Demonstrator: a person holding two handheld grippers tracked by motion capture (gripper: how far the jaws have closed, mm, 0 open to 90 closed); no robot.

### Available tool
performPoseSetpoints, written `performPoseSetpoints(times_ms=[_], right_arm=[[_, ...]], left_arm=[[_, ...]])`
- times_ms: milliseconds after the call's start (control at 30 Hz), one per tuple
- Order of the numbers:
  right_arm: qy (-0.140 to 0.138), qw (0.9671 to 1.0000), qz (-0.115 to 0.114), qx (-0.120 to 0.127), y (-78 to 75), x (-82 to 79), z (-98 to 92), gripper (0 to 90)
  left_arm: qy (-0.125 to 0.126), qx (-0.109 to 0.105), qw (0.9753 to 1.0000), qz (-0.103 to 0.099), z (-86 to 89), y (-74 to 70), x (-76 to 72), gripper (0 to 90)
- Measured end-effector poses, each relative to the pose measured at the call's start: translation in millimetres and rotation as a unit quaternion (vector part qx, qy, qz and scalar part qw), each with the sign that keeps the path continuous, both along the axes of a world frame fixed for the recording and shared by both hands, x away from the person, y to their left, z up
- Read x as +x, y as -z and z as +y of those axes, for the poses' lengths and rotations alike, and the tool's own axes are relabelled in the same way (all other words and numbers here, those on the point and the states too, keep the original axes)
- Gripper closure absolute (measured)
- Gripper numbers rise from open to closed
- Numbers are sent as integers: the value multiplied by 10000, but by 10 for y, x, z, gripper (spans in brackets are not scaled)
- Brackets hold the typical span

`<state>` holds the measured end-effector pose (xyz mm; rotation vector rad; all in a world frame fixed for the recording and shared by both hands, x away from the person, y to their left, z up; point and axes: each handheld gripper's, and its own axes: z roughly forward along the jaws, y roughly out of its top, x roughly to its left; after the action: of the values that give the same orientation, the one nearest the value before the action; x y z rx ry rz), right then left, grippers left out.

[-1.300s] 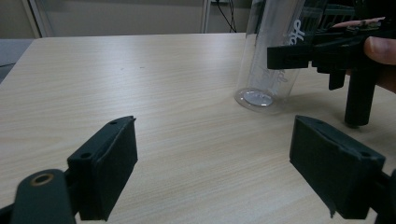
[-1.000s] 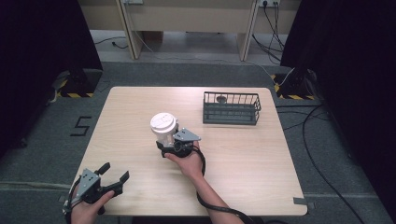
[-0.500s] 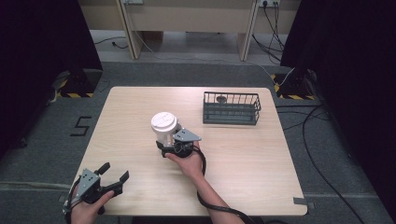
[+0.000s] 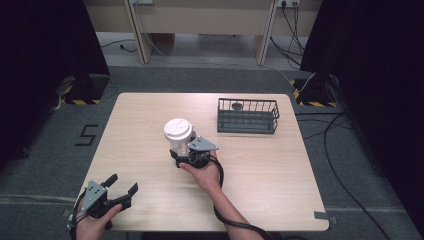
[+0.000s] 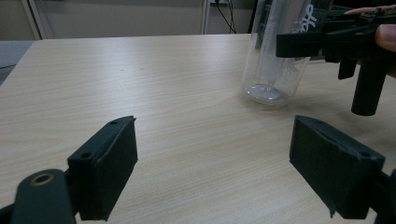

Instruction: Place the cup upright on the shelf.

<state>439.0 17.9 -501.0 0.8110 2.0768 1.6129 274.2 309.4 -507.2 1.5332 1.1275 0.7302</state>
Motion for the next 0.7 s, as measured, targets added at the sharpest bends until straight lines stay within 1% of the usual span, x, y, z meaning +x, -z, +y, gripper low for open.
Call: performPoseSetpoints(times_ms=[167,333,367,700], right_arm=[[35,10000,-75,0,-53,10,-56,186],[118,9999,-56,44,-85,23,-103,186],[116,9999,-90,29,-92,33,-116,186],[245,9996,-145,42,-184,50,-202,186]], left_arm=[[-16,0,10000,12,3,1,2,147],[-29,-11,10000,11,6,4,4,148],[-28,-11,10000,7,5,3,3,148],[-47,-20,10000,2,7,1,3,148]])
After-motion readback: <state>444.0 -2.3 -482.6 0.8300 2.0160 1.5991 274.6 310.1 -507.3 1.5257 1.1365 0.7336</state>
